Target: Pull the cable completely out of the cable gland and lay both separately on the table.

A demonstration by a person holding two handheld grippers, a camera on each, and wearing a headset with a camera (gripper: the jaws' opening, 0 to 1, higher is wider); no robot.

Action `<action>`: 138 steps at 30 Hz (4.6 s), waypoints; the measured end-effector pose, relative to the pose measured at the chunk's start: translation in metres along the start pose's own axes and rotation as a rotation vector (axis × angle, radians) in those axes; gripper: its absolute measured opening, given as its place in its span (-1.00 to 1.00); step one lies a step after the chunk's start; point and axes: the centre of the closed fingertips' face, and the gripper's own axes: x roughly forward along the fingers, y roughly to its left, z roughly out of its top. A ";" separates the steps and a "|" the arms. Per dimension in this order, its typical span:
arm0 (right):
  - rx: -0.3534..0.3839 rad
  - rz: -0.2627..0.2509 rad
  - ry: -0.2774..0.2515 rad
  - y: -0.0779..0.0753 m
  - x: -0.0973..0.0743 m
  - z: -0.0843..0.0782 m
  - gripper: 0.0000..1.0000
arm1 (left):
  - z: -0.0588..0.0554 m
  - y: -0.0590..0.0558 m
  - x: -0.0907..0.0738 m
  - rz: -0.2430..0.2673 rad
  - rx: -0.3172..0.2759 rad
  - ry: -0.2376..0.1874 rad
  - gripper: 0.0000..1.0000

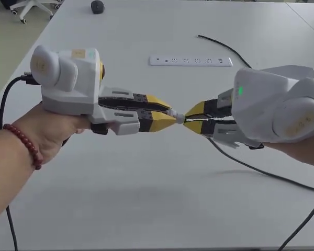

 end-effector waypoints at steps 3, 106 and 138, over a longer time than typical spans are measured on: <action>-0.002 0.004 0.001 0.001 0.000 -0.001 -1.00 | -0.001 0.000 0.000 -0.001 0.001 0.003 -0.69; 0.656 -0.134 0.369 -0.111 0.083 -0.219 -0.50 | -0.023 0.020 0.008 0.041 -0.021 0.012 -0.69; 0.658 -0.302 -0.049 -0.080 -0.041 -0.101 0.30 | -0.030 0.021 0.002 0.074 -0.056 0.016 -0.69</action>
